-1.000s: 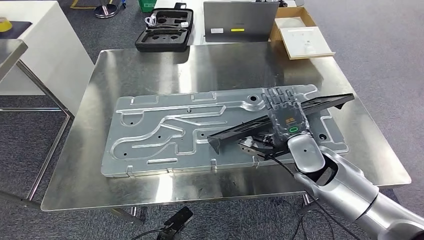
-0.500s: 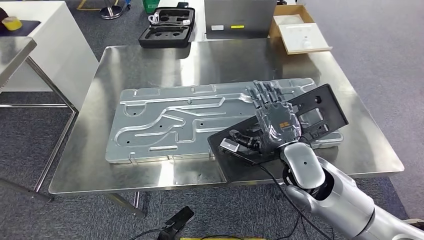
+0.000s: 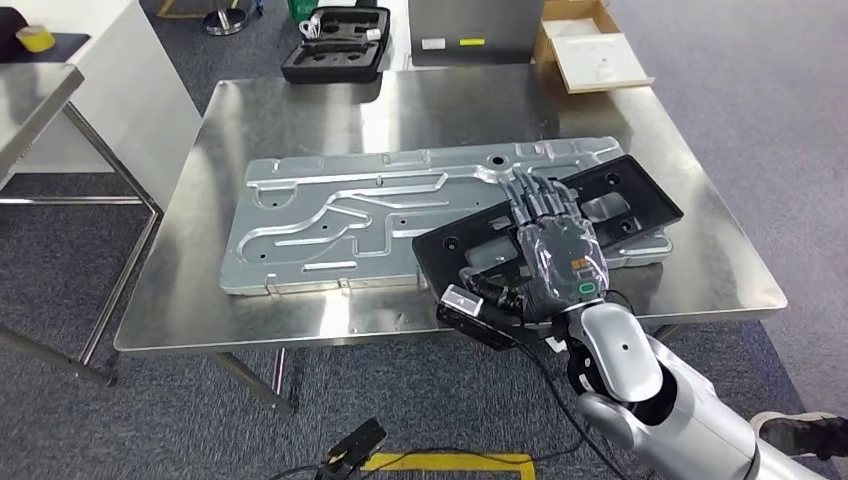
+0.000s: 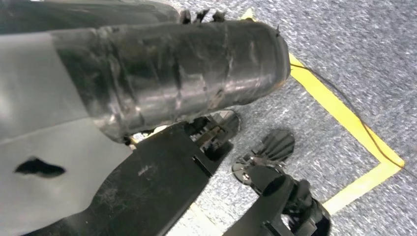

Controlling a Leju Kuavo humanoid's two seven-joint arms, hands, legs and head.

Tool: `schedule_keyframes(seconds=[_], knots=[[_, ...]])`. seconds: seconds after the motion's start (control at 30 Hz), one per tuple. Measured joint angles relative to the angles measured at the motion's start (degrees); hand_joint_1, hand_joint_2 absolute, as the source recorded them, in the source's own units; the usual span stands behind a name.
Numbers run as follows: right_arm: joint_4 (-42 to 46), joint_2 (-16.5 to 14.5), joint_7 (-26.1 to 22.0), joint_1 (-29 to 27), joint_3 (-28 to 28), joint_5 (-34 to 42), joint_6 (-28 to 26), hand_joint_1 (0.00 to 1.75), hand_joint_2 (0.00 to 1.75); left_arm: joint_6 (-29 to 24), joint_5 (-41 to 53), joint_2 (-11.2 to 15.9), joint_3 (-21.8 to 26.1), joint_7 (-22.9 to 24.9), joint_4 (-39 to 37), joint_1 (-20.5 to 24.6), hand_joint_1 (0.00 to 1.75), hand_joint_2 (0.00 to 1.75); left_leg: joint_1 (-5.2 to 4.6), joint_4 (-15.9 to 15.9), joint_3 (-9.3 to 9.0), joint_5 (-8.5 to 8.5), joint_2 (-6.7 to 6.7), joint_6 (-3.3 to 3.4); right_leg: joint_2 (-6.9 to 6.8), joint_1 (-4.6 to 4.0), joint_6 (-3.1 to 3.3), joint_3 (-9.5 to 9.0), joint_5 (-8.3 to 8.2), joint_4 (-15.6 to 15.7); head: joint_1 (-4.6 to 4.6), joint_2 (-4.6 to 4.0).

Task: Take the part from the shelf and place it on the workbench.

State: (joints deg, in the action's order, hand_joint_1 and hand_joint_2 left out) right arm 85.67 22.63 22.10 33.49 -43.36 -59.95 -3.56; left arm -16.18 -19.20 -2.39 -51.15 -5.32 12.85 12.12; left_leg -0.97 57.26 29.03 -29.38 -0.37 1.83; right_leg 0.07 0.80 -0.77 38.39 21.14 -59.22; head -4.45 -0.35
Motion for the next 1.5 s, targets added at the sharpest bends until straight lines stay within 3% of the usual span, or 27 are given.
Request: schedule_keyframes(seconds=[0.07,0.17,0.2,0.27,0.33,0.4,0.47,0.53,0.6,0.67,0.7,0.73,0.8,0.87,0.93,1.0,1.07,1.1,1.17,1.23,1.27,1.3,1.33,1.37,1.4,1.47,1.5], knots=[[0.4,0.0,0.0,-0.6,0.5,0.6,-0.6,0.0,0.0,0.1,0.0,0.0,0.0,0.0,0.0,-0.1,0.0,0.0,0.28,-1.0,0.4,1.54,0.27,0.74,0.08,-0.04,-0.5,0.72,1.76,-1.2,0.16,0.0],[1.0,0.0,0.0,-1.4,1.3,1.4,-1.9,0.0,0.0,0.1,-0.3,-0.1,0.0,0.2,0.0,-0.2,0.0,0.0,0.43,-1.3,2.3,3.59,0.51,1.4,0.1,0.11,-0.95,3.26,9.52,-10.2,0.57,0.0],[1.2,0.0,0.0,-1.8,1.5,1.6,-2.4,0.0,0.0,0.1,-0.4,-0.1,0.0,0.3,0.0,-0.3,0.0,0.0,0.42,-1.1,3.13,4.12,0.52,1.4,0.1,0.22,-1.15,3.81,11.02,-13.5,0.62,0.0],[1.5,-0.1,0.0,-2.6,1.7,2.0,-3.4,0.0,0.0,0.1,-0.6,-0.1,0.0,0.3,0.0,-0.5,0.0,0.0,0.47,-0.5,4.98,5.03,0.53,1.18,0.09,0.5,-1.55,2.86,10.3,-16.0,0.63,0.0],[2.1,-0.1,0.0,-3.3,2.0,2.3,-4.6,0.0,0.0,0.1,-0.7,-0.1,0.0,0.3,0.0,-0.6,0.0,0.0,0.61,0.8,6.92,5.63,0.52,0.76,0.04,0.94,-1.94,-1.51,7.81,-11.0,0.63,0.0],[3.2,-0.5,0.0,-4.1,2.5,2.6,-6.0,0.0,0.0,0.1,-0.9,0.0,0.0,0.1,0.0,-0.7,0.0,0.0,0.54,2.0,8.46,6.05,0.42,0.15,0.09,0.96,-2.0,-6.31,8.04,-4.2,0.61,0.0],[4.4,-0.9,0.0,-5.5,3.0,3.0,-7.6,0.0,0.0,0.0,-1.0,0.1,0.0,0.0,0.0,-0.9,0.0,0.0,0.47,2.6,9.19,6.73,0.28,-0.57,0.21,0.57,-1.33,-7.67,8.92,-1.5,0.59,0.0],[5.6,-1.3,-0.1,-7.0,3.4,3.6,-9.4,0.0,0.0,0.0,-1.1,0.1,0.0,-0.2,0.0,-1.3,0.0,0.0,0.74,2.6,9.57,7.24,0.15,-1.28,0.11,0.4,-0.23,-6.91,8.07,-1.3,0.64,0.0],[6.9,-1.7,-0.2,-8.5,3.8,4.4,-11.4,0.0,0.0,0.0,-1.3,0.2,0.0,-0.4,0.0,-1.7,0.0,0.0,1.03,4.7,10.59,4.35,0.13,-1.9,-0.1,0.43,0.75,-5.87,6.79,-1.1,0.42,0.0],[8.6,-2.0,-0.7,-10.8,4.8,6.0,-14.7,0.0,0.0,0.0,-1.8,0.3,0.0,-0.8,0.0,-2.1,0.0,0.0,1.17,10.8,12.16,-1.71,0.2,-2.35,-0.21,0.41,1.28,-4.31,5.41,-0.9,0.11,0.0],[9.4,-2.2,-1.2,-12.3,5.4,7.3,-16.8,0.0,0.0,-0.2,-2.1,0.4,0.0,-1.0,0.0,-2.2,0.0,0.0,1.19,14.4,12.68,-4.09,0.21,-2.45,-0.29,0.32,1.39,-3.42,4.73,-1.0,0.08,0.0],[10.2,-2.3,-1.8,-14.0,6.2,8.9,-19.1,0.0,0.0,-0.4,-2.4,0.5,0.0,-1.2,0.0,-2.4,0.0,0.0,1.18,17.2,12.7,-5.28,0.2,-2.45,-0.36,0.22,1.42,-2.47,4.06,-1.0,0.07,0.0],[11.6,-2.4,-3.7,-17.4,8.0,13.1,-23.9,0.0,0.0,-0.8,-3.0,0.8,0.1,-1.6,0.0,-2.9,0.0,0.0,1.1,17.8,10.21,-3.86,0.2,-2.2,-0.44,0.1,1.39,-0.67,2.78,-1.1,0.07,0.0],[12.9,-2.6,-6.4,-21.1,10.3,18.4,-28.7,0.0,0.0,-1.2,-3.6,1.1,0.2,-2.1,0.0,-3.3,0.0,0.0,0.91,11.3,4.08,-1.61,0.14,-1.62,-0.42,0.11,1.18,0.75,1.56,-1.3,0.05,0.0],[13.8,-2.9,-10.1,-24.7,12.9,24.8,-32.9,0.0,0.0,-1.7,-4.3,1.5,0.6,-2.6,0.0,-3.5,0.0,0.0,0.54,3.0,-1.92,-2.36,0.06,-1.02,-0.45,0.16,0.65,1.33,0.37,-1.1,0.1,0.0],[14.2,-3.4,-14.6,-27.7,15.1,31.3,-35.5,0.0,0.0,-2.1,-4.9,1.8,1.1,-3.0,-0.1,-3.8,0.0,0.0,0.09,-0.5,-3.69,-3.07,0.04,-0.56,-0.55,0.33,-0.04,1.17,-0.88,-0.4,-0.15,0.0],[14.0,-4.1,-19.7,-30.9,17.3,37.8,-36.4,0.0,0.0,-2.5,-5.4,1.9,1.5,-3.3,-0.1,-4.3,0.0,0.0,0.12,-1.3,-3.08,-1.5,0.16,-0.01,-0.47,0.38,-0.69,1.0,-1.82,0.6,-0.37,0.0],[13.9,-4.7,-22.2,-32.5,18.6,41.1,-36.5,0.0,0.0,-2.7,-5.7,2.0,1.6,-3.5,-0.2,-4.5,0.0,0.0,0.27,-1.8,-2.56,-0.44,0.28,0.38,-0.36,0.34,-0.91,1.22,-0.7,0.2,-0.33,0.0],[13.1,-5.8,-26.8,-35.0,21.1,47.8,-36.5,0.0,0.0,-3.0,-6.2,2.0,1.8,-3.6,-0.2,-4.9,0.0,0.0,0.48,-2.6,-0.99,1.59,0.56,0.95,-0.17,0.35,-1.09,2.25,4.65,-3.4,-0.1,0.0],[10.1,-7.4,-31.5,-36.9,23.5,58.1,-34.8,0.0,0.0,-3.6,-6.8,2.0,1.9,-3.6,-0.2,-5.2,0.0,0.0,0.34,-2.6,1.13,3.33,0.63,1.17,-0.12,0.3,-1.23,3.17,10.48,-10.2,0.11,0.0],[7.5,-8.4,-34.3,-37.9,24.5,63.8,-33.4,0.0,0.0,-3.9,-7.1,2.0,2.0,-3.6,-0.3,-5.4,0.0,0.0,0.29,-2.4,2.3,4.18,0.63,1.11,-0.12,0.32,-1.32,3.15,11.36,-13.1,0.21,0.0],[4.1,-9.6,-37.5,-38.9,25.5,69.8,-31.5,0.0,0.0,-4.3,-7.4,2.0,2.2,-3.6,-0.3,-5.6,0.0,0.0,0.25,-2.1,3.69,5.07,0.64,1.01,-0.14,0.38,-1.39,2.63,10.96,-15.1,0.28,0.0],[0.6,-10.7,-40.9,-39.5,26.3,74.2,-29.7,0.0,0.0,-4.5,-7.5,2.0,2.4,-3.7,-0.3,-5.8,0.0,0.0,0.22,-1.7,5.19,5.83,0.63,0.85,-0.15,0.49,-1.45,1.36,9.24,-15.0,0.34,0.0],[-3.1,-11.7,-44.4,-39.5,27.1,77.5,-27.9,0.0,0.0,-4.7,-7.7,2.0,2.6,-3.6,-0.3,-6.0,0.0,0.0,0.22,-1.1,6.7,6.5,0.63,0.61,-0.16,0.64,-1.5,-0.91,7.5,-13.0,0.37,0.0],[-6.9,-12.7,-47.4,-39.0,28.0,80.0,-26.0,0.0,0.0,-5.0,-7.7,2.0,2.7,-3.5,-0.3,-6.0,0.0,0.0,0.15,-0.4,8.1,7.04,0.64,0.31,-0.18,0.71,-1.56,-3.87,7.25,-9.2,0.37,0.0],[-16.1,-14.7,-51.2,-37.1,29.6,83.4,-22.8,0.0,0.0,-5.7,-7.5,2.0,2.8,-3.1,-0.3,-6.0,0.0,0.0,0.09,0.9,9.78,7.87,0.72,-0.34,-0.08,0.51,-1.2,-8.75,9.13,-1.7,0.15,0.0],[-20.5,-15.7,-51.6,-36.3,30.1,84.3,-21.5,0.0,0.0,-6.0,-7.3,2.0,2.8,-2.7,-0.3,-5.9,0.0,0.0,0.09,1.2,10.06,8.28,0.76,-0.6,-0.05,0.25,-0.9,-9.73,10.24,0.3,0.17,0.0]])
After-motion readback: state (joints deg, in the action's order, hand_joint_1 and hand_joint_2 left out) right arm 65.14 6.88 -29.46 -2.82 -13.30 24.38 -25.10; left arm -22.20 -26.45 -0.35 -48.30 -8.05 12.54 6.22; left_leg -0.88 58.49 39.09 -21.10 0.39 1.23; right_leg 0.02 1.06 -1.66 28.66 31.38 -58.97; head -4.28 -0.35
